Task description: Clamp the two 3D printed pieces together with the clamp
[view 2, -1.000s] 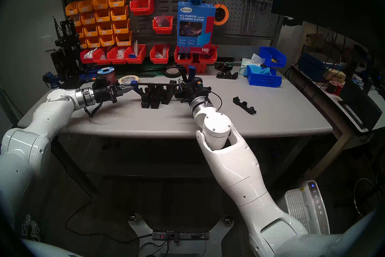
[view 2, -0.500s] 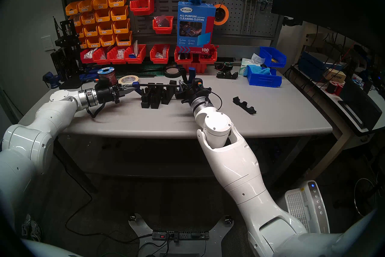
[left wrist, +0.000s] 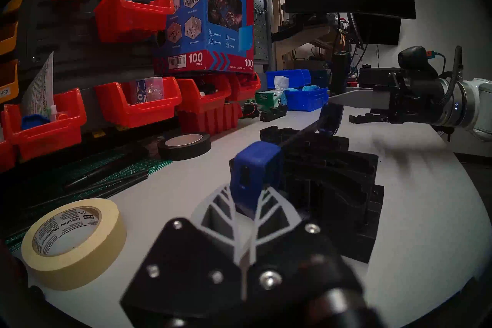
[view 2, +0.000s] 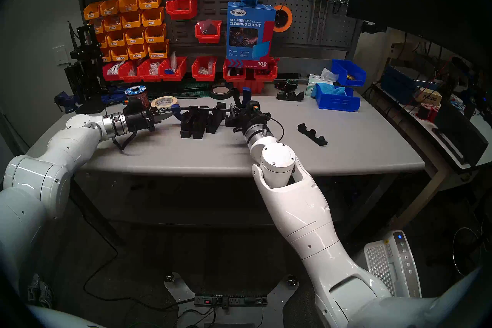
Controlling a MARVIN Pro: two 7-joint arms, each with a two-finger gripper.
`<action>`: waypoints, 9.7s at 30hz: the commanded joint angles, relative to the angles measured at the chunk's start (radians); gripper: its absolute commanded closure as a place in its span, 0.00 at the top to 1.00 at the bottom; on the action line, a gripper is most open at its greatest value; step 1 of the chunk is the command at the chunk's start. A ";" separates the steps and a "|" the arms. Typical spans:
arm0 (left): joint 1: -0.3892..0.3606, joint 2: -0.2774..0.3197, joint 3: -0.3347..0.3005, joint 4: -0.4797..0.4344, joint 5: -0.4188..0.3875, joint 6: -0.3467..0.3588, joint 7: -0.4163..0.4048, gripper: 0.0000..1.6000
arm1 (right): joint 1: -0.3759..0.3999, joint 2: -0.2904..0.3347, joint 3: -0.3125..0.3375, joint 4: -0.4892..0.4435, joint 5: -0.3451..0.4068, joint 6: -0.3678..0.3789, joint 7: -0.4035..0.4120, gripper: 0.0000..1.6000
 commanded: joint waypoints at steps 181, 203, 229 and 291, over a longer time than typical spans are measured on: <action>-0.103 -0.007 -0.033 0.092 0.035 -0.060 -0.035 0.00 | 0.131 -0.095 -0.123 0.055 0.071 0.001 0.116 0.00; -0.104 -0.008 -0.037 0.093 0.042 -0.060 -0.034 0.00 | 0.138 -0.080 -0.135 0.059 0.094 0.008 0.120 0.00; -0.104 -0.009 -0.044 0.093 0.048 -0.060 -0.034 0.00 | 0.142 -0.057 -0.155 0.064 0.117 0.018 0.124 0.00; -0.108 -0.011 -0.053 0.098 0.057 -0.062 -0.036 0.00 | 0.147 -0.018 -0.164 0.044 0.161 0.024 0.116 0.00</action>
